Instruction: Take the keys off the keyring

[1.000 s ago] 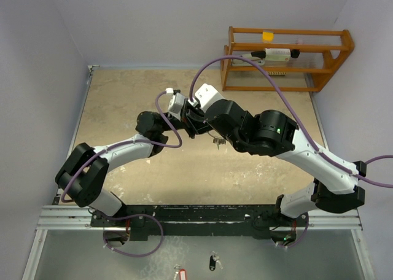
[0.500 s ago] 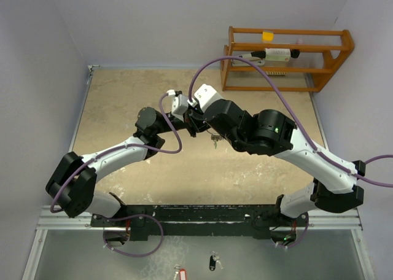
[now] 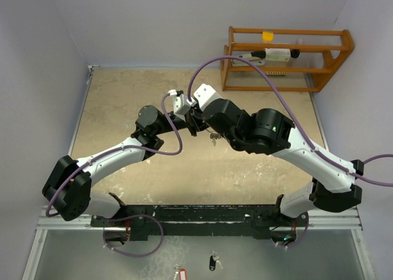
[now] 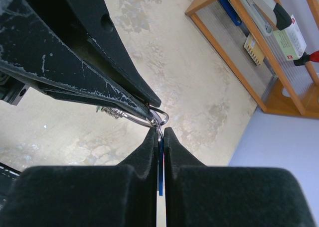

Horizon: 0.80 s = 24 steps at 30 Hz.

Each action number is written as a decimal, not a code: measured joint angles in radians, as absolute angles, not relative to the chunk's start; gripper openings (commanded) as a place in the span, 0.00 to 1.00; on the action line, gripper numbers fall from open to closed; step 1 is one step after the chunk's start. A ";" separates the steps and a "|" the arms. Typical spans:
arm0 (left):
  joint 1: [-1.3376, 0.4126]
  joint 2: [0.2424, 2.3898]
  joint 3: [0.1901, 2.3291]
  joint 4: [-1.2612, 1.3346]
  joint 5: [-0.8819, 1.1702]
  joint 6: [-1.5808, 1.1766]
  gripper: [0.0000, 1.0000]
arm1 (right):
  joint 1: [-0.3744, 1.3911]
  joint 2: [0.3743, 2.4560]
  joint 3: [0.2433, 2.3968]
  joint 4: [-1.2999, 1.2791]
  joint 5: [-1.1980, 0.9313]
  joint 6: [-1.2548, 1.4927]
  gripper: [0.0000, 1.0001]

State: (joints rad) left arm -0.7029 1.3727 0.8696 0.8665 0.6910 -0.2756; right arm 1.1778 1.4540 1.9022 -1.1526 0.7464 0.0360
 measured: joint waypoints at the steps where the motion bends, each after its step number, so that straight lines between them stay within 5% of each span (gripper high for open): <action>1: -0.703 1.369 0.871 0.858 0.685 -0.274 0.00 | 1.178 1.454 1.902 -1.154 0.746 0.039 0.00; 24: -0.702 1.321 0.873 0.785 0.634 -0.315 0.00 | 1.177 1.452 1.856 -1.096 0.746 0.059 0.00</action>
